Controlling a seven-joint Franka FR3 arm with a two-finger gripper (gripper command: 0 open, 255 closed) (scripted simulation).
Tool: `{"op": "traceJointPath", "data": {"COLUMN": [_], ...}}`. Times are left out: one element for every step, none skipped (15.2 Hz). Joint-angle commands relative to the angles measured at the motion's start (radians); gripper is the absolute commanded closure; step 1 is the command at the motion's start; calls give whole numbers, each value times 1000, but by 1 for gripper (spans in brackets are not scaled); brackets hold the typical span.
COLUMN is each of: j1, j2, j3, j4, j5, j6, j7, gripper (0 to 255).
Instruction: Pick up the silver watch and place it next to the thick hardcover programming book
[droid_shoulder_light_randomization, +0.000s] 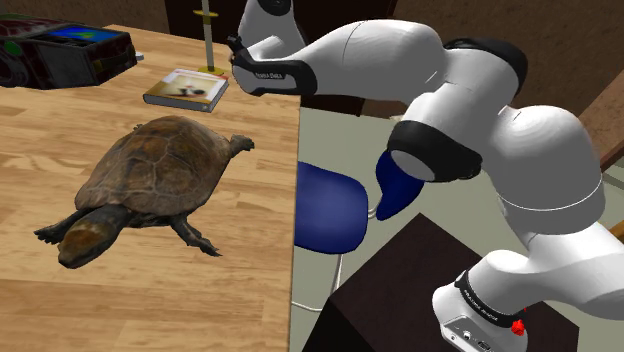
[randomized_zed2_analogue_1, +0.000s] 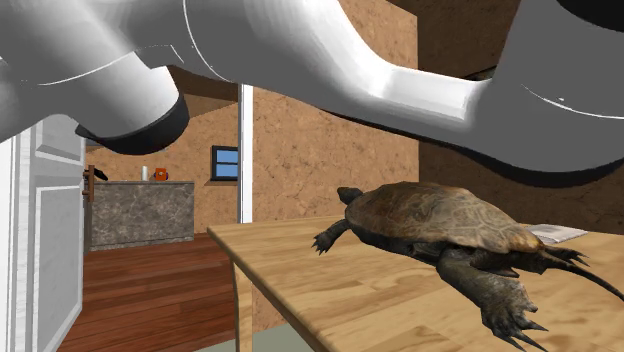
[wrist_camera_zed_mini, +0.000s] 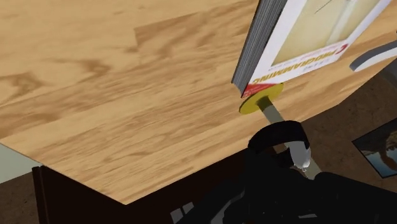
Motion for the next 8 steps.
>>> {"op": "traceJointPath", "data": {"j1": [-99,-154,-212,-277,-273,-269,-266,-263], "j2": [-47,-80,-118,-164,-167,-170,-173,-176], "j3": [44,64,83,101,102,102,103,104], "j4": [126,208,301,414,402,392,381,372], "j5": [14,20,26,31,32,33,34,36], "j6": [-40,-68,-102,-145,-133,-122,-111,-100], "j7": [-15,-19,-19,-14,-13,-12,-11,-10], "gripper": [255,255,255,255,255,255,255,255]}}
